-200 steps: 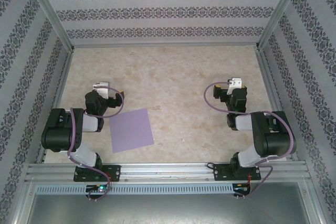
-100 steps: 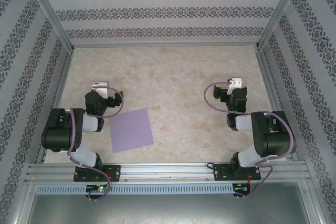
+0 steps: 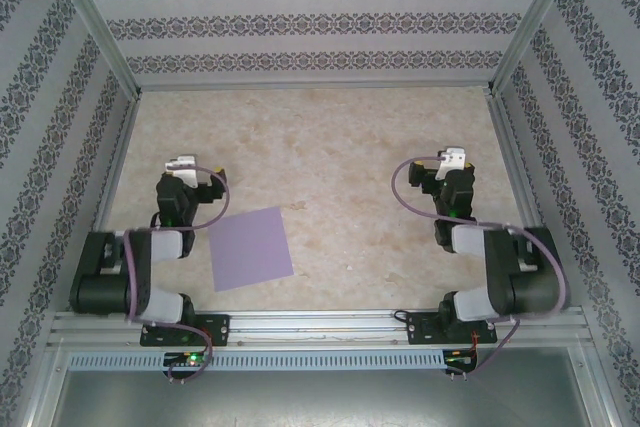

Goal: Fold a paper plane with a square sheet of paper (fold left side to right side)

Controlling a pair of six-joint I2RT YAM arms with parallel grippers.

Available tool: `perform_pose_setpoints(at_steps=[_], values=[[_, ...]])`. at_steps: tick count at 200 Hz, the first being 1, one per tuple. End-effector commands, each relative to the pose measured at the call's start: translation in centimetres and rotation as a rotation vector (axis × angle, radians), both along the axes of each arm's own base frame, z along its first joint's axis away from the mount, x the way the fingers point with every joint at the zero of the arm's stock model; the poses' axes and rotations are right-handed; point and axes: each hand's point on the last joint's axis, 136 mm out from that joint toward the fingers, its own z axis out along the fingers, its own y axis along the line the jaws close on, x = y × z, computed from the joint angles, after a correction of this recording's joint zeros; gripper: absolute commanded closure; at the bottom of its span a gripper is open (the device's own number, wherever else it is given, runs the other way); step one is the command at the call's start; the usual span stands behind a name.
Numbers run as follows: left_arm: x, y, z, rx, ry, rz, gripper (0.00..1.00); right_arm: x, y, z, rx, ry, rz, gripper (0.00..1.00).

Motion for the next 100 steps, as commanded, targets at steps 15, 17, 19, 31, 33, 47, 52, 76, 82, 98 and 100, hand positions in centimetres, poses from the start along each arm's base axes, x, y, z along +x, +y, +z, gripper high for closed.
perform_pose_setpoints(at_steps=[15,17,19,31,33,47,52,76,82,98,100], values=[[-1.4,1.0,5.6,-0.133,0.053,0.117,0.01,-2.1,-0.3,2.7,0.139,0.053,-0.047,0.02],[-1.5,1.0,5.9,-0.146,0.051,0.119,0.01,-2.2,-0.2,2.8,0.151,0.058,-0.047,0.02],[-1.6,0.9,6.0,-0.161,0.058,0.119,0.01,-2.3,-0.1,2.9,0.161,0.067,-0.047,0.02],[-2.4,0.4,6.4,-0.256,0.085,0.126,0.01,-3.4,0.5,3.1,0.244,0.118,-0.043,0.02],[-2.5,0.4,6.5,-0.27,0.088,0.128,0.01,-3.6,0.6,3.2,0.255,0.126,-0.042,0.02],[-3.4,-0.6,6.2,-0.358,0.156,0.111,0.01,-4.9,2.2,3.2,0.336,0.199,0.017,0.02],[-3.8,-0.9,5.9,-0.385,0.192,0.114,0.01,-5.4,2.8,3.2,0.364,0.223,0.044,0.02],[-5.6,-3.0,4.2,-0.488,0.365,0.063,0.0,-7.6,6.0,2.9,0.496,0.335,0.177,0.02],[-6.1,-3.7,3.8,-0.517,0.408,0.045,0.01,-8.0,6.9,3.0,0.529,0.352,0.221,0.02],[-7.3,-5.8,2.6,-0.602,0.516,-0.023,0.04,-9.0,8.8,2.9,0.625,0.401,0.298,0.02],[-7.4,-6.0,2.4,-0.61,0.528,-0.029,0.05,-9.1,9.0,2.9,0.634,0.407,0.308,0.02]])
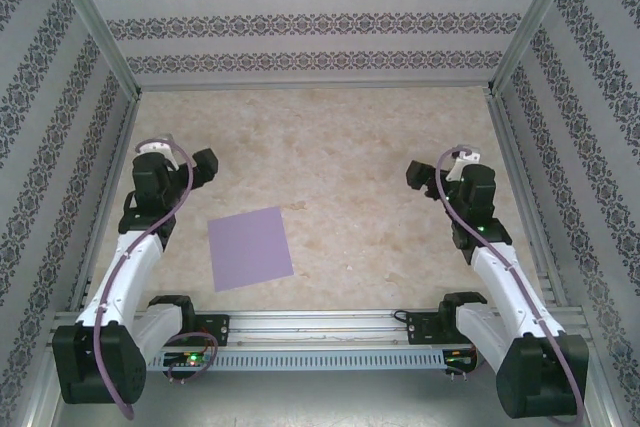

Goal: Fold a paper plane with a square sheet of paper (fold left side to right side)

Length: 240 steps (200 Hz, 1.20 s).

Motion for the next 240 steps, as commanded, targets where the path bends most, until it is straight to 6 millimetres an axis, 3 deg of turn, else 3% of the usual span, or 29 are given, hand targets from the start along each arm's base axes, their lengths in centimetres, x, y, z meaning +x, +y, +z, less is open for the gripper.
perform_pose_setpoints(at_steps=[1,26,70,98,140,201,240], values=[[-3.9,-4.0,-4.4,-0.227,0.29,-0.113,0.05,-3.2,4.0,-1.9,0.221,0.189,0.164,0.02],[-6.0,-7.2,-6.2,-0.328,0.416,-0.228,0.15,-3.8,6.1,-2.4,0.288,0.239,0.241,0.02],[-7.7,-11.7,-10.4,-0.4,0.579,-0.348,0.4,-3.2,8.3,-3.4,0.186,0.291,0.304,0.02],[-8.6,-12.8,-13.4,-0.372,0.657,-0.343,0.5,-2.7,8.9,-3.6,0.155,0.307,0.307,0.02],[-9.4,-13.3,-16.5,-0.349,0.72,-0.327,0.57,-2.7,8.6,-4.0,0.119,0.313,0.284,0.02],[-7.7,-15.9,-18.2,-0.307,0.747,-0.39,0.62,-2.8,7.8,-4.3,0.079,0.317,0.256,0.02],[-3.6,-19.3,-18.2,-0.273,0.703,-0.455,0.63,-2.9,7.1,-4.8,0.045,0.343,0.225,0.02]])
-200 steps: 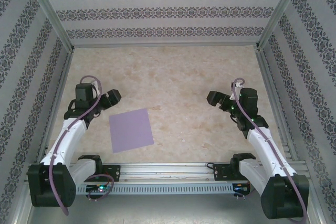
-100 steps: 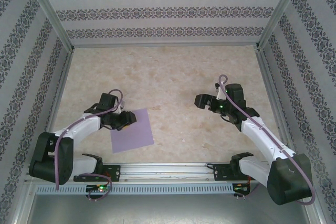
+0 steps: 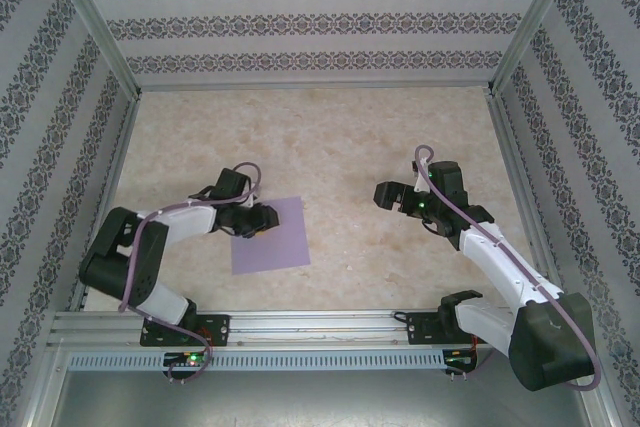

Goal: Fold a paper plane with a square sheet of paper (fold left side to right side)

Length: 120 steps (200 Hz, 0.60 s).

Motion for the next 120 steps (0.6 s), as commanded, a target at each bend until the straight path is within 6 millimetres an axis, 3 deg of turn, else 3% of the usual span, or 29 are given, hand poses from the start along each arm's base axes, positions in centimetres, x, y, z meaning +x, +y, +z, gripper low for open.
perform_pose_setpoints(at_steps=[1,52,91,120], values=[[2.4,-1.5,-1.2,0.04,-0.028,-0.016,0.63,0.2,-0.4,0.8,-0.046,-0.019,-0.009,0.02],[7.7,-7.0,-1.6,0.035,-0.077,-0.101,0.66,-0.3,-1.1,-0.1,-0.084,0.022,-0.026,0.04],[9.6,-9.9,-2.0,0.032,-0.095,-0.134,0.66,-0.6,-1.3,-0.9,-0.1,0.05,-0.024,0.05],[10.2,-11.0,-1.4,-0.006,-0.113,-0.139,0.66,-0.3,-1.3,-1.3,-0.118,0.068,-0.013,0.05]])
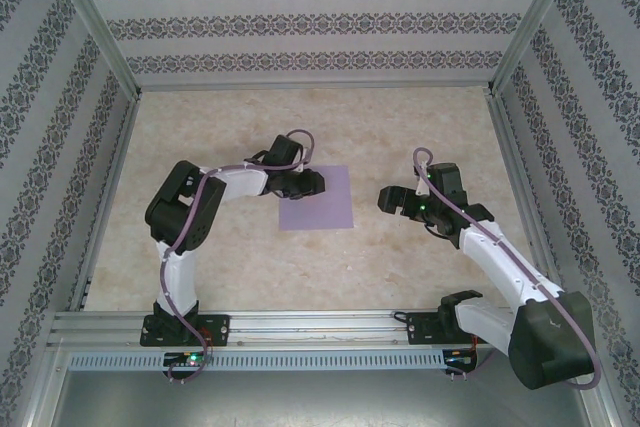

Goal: Fold a paper plane with a square sheet of paper (fold left side to right side)

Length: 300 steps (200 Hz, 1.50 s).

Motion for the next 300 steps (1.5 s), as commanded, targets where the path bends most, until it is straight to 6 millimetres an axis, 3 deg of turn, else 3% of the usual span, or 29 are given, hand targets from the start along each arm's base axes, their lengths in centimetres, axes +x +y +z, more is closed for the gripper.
perform_pose_setpoints(at_steps=[1,23,51,70,92,111,137,189,250,300], values=[[-0.5,-0.1,-1.9,0.035,0.035,0.004,0.66,0.5,0.1,0.3,-0.034,0.002,0.018,0.05],[-0.2,-0.5,-0.2,0.02,0.005,-0.021,0.66,1.3,0.3,0.1,-0.053,0.012,0.03,0.05],[0.2,-0.6,3.5,0.001,-0.072,-0.039,0.63,3.1,1.3,0.3,-0.099,0.015,0.06,0.05],[0.0,0.6,5.4,0.026,-0.114,-0.025,0.61,4.6,2.7,0.2,-0.144,0.018,0.093,0.04],[-1.3,2.4,6.0,0.04,-0.119,0.009,0.62,6.5,4.7,-0.2,-0.182,0.023,0.131,0.04],[-2.8,3.9,5.5,0.048,-0.1,0.034,0.63,8.0,6.7,-0.7,-0.217,0.027,0.173,0.04],[-4.9,5.0,3.3,0.072,-0.042,0.04,0.66,9.7,9.3,-2.2,-0.269,0.058,0.226,0.05],[-5.7,6.1,0.2,0.109,0.016,0.061,0.69,11.8,12.4,-5.3,-0.34,0.099,0.283,0.03],[-6.3,6.5,-2.0,0.136,0.063,0.061,0.73,12.2,14.2,-7.7,-0.372,0.143,0.337,0.05],[-6.7,6.7,-2.9,0.144,0.081,0.065,0.74,11.2,15.0,-9.2,-0.349,0.195,0.366,0.08]])
